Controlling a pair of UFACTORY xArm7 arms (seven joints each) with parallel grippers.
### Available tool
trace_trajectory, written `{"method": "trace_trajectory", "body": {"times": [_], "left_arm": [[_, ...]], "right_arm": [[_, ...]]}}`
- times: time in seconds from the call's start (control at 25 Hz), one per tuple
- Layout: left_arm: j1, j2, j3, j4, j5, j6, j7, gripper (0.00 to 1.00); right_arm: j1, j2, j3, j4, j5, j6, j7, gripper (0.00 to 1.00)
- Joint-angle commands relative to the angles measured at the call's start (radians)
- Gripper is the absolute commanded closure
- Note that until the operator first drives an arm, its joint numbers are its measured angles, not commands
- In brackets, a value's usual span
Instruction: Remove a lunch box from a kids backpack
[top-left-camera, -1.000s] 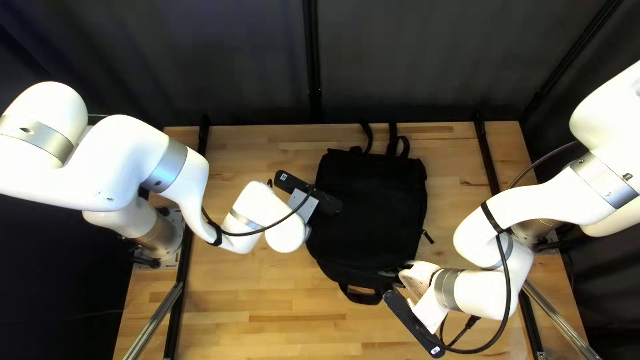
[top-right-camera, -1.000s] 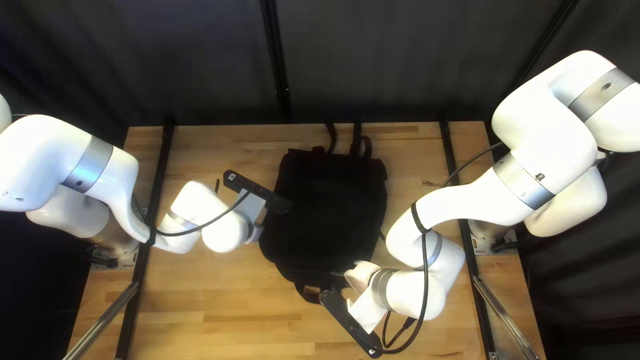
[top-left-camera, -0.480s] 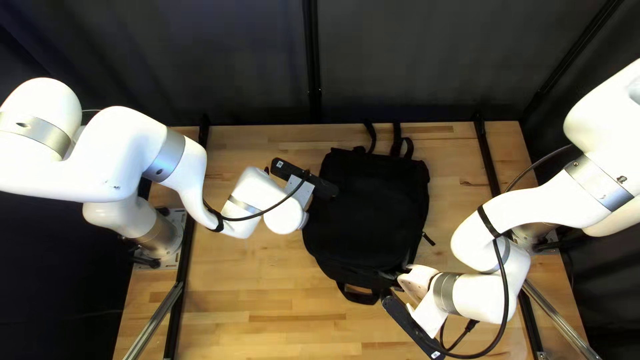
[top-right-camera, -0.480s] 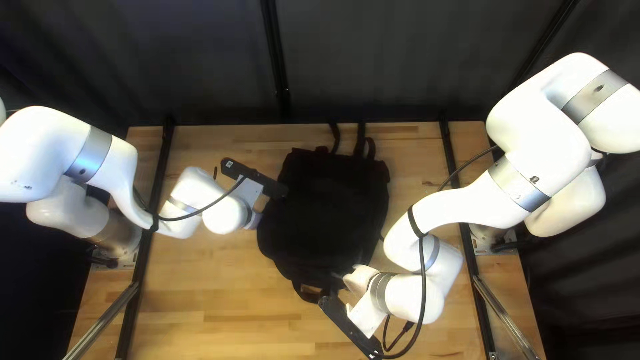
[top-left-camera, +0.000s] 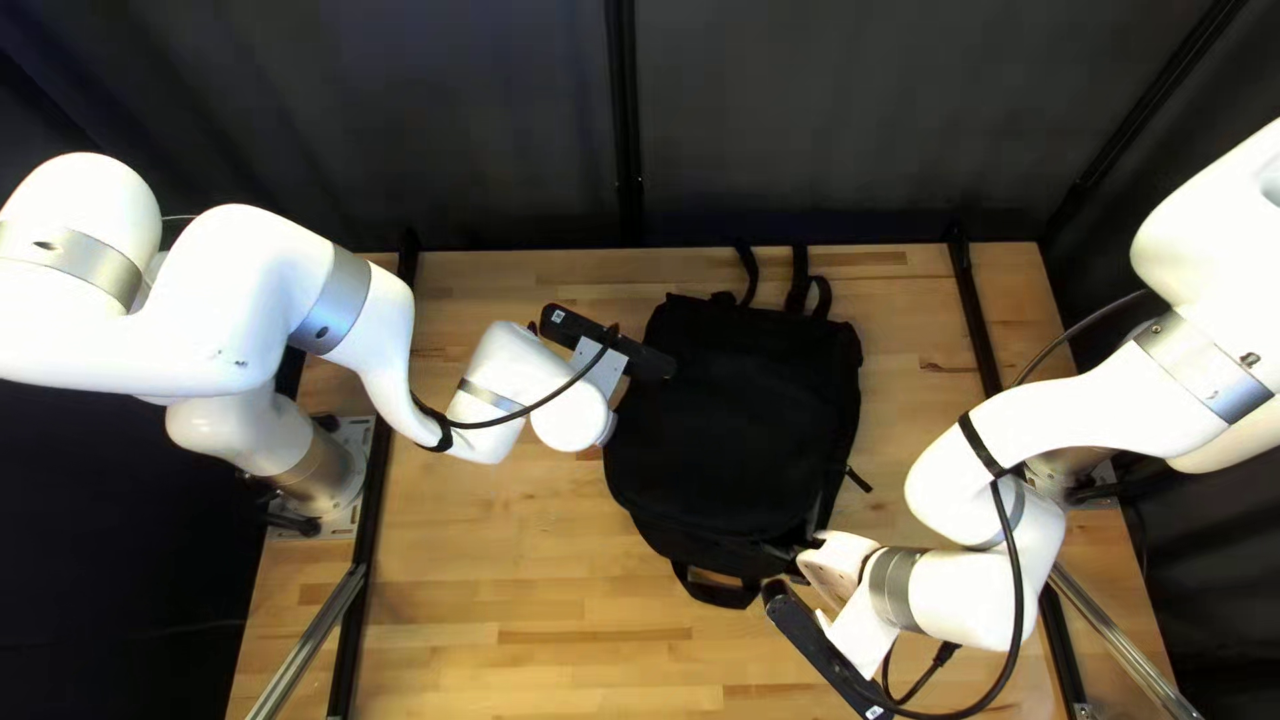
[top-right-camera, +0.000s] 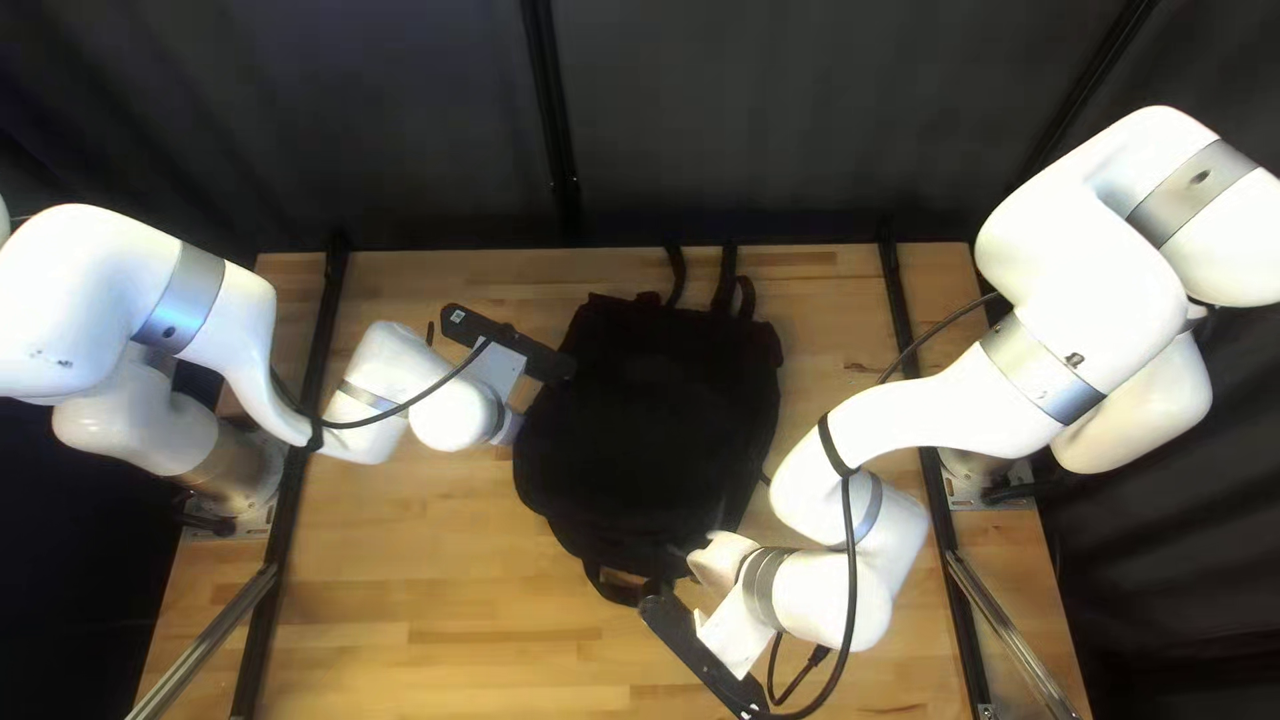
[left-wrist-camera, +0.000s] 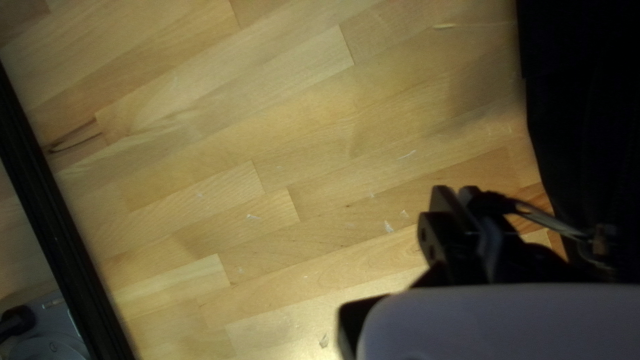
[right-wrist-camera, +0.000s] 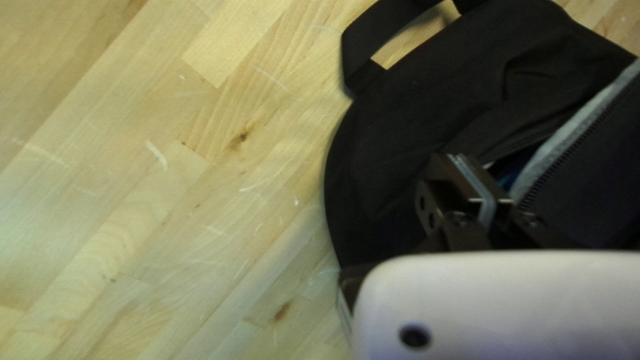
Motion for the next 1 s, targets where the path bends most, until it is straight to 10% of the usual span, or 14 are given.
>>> {"method": "trace_trajectory", "body": {"times": [0.04,0.48,1.0], "left_arm": [[-0.042,-0.015,-0.042,0.024,-0.029,0.060,-0.018,0.00],[-0.183,0.060,-0.186,0.133,-0.082,0.132,0.011,0.00],[-0.193,0.023,-0.225,0.243,-0.169,0.161,0.600,0.00]], "right_arm": [[-0.012,-0.019,-0.013,0.009,0.014,0.014,-0.039,1.00],[-0.026,-0.018,-0.027,0.003,-0.005,0.002,-0.034,1.00],[-0.014,-0.081,-0.019,-0.078,0.017,-0.052,-0.014,1.00]]}}
